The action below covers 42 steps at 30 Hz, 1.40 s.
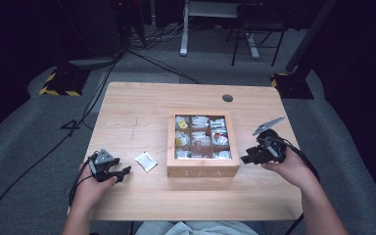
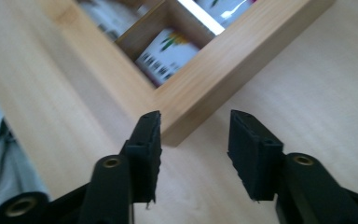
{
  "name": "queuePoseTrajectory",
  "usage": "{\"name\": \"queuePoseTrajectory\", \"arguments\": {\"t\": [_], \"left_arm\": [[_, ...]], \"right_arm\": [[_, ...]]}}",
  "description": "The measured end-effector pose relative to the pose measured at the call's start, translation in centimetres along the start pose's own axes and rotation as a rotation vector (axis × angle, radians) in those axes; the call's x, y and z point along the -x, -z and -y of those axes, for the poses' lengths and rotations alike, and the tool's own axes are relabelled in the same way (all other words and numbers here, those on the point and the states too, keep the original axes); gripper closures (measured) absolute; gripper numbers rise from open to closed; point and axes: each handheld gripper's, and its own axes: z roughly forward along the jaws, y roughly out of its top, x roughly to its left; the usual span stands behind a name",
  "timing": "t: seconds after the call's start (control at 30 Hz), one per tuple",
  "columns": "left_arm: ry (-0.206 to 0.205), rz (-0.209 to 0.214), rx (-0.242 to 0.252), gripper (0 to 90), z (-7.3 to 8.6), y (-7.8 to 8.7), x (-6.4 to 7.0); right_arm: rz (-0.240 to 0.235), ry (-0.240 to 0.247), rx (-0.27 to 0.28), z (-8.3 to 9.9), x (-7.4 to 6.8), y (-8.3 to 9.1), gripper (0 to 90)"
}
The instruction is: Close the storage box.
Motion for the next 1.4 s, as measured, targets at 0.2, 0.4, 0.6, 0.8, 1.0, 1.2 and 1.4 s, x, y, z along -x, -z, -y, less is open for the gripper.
{"name": "queuePoseTrajectory", "arguments": {"t": [0.2,0.4,0.6,0.8,1.0,1.2,1.4], "left_arm": [[-0.016,-0.012,-0.003,39.6,-0.2,-0.2,-0.1],[-0.006,-0.017,0.002,39.5,-0.4,-0.5,-0.2],[-0.023,-0.024,-0.006,38.7,-0.6,-0.6,-0.3],[-0.047,-0.037,-0.013,37.7,-0.9,-0.9,-0.3],[-0.049,-0.044,-0.014,37.5,-1.0,-1.0,-0.3],[-0.053,-0.046,-0.012,37.4,-1.0,-1.0,-0.3],[-0.054,-0.045,-0.016,37.2,-1.0,-1.0,-0.3]], "right_arm": [[0.076,-0.060,0.135,1.0,2.7,0.9,49.3],[0.160,-0.132,0.194,2.5,5.3,0.7,47.3],[0.216,-0.156,0.218,3.8,7.1,0.1,46.9],[0.282,-0.144,0.265,5.6,8.6,-1.0,44.8],[0.314,-0.181,0.295,7.1,9.9,-2.3,45.5],[0.332,-0.177,0.299,8.2,10.8,-4.0,45.8],[0.316,-0.227,0.293,9.0,11.6,-5.3,43.5]]}}
